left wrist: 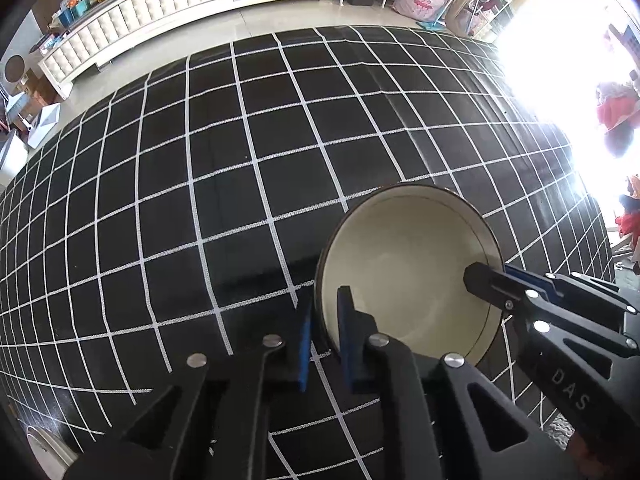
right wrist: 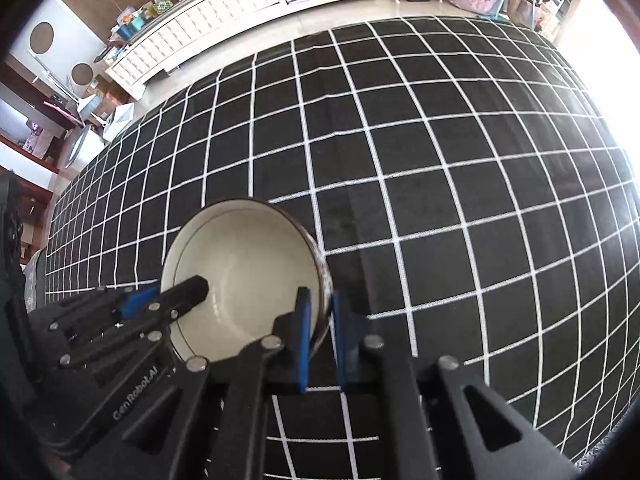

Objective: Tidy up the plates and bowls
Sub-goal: 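Carry the blue-patterned bowl over the nested bowls with the left gripper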

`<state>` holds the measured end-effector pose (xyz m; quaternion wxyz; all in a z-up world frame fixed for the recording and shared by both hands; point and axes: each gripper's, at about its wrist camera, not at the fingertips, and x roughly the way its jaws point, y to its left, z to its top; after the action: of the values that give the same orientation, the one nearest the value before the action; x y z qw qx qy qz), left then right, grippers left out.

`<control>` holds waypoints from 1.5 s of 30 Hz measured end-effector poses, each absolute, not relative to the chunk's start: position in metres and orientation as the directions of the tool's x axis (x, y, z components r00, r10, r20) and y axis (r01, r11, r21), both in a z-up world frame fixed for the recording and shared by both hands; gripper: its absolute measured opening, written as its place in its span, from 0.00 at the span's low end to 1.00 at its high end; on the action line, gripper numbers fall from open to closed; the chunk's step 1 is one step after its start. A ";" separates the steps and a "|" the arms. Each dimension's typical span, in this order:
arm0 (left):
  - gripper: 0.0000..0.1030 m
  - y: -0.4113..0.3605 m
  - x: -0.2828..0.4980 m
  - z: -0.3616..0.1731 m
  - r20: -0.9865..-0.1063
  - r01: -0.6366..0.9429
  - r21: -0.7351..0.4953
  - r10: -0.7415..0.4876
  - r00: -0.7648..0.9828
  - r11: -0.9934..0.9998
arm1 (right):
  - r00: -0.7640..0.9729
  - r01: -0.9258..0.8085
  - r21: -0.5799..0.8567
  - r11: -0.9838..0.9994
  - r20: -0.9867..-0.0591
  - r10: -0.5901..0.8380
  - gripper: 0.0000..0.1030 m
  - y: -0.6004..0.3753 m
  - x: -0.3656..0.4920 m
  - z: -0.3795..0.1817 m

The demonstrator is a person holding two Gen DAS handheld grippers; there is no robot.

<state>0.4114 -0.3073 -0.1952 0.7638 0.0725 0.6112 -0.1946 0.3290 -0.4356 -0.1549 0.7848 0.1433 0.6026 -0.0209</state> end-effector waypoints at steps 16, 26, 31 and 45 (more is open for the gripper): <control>0.08 -0.259 0.365 -0.141 -0.955 0.369 -0.107 -0.199 0.221 0.923 | 0.298 0.176 0.234 0.956 -0.938 0.175 0.10 -0.385 0.303 -0.106; 0.07 -0.187 0.322 -0.093 -0.941 0.302 -0.087 -0.178 0.288 0.949 | 0.313 0.084 0.237 0.968 -0.928 0.200 0.10 -0.319 0.285 -0.073; 0.07 -0.151 0.299 -0.083 -0.940 0.267 -0.092 -0.172 0.296 0.959 | 0.316 0.053 0.238 0.970 -0.925 0.210 0.10 -0.291 0.270 -0.065; 0.07 -0.079 0.244 -0.076 -0.936 0.242 -0.059 -0.138 0.323 0.968 | 0.280 0.025 0.252 0.967 -0.931 0.235 0.10 -0.234 0.228 -0.070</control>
<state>0.2438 -0.0793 -0.0756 0.8122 0.0458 0.5697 -0.1170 0.2284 -0.2340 -0.0703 0.7925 0.1092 0.5963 0.0664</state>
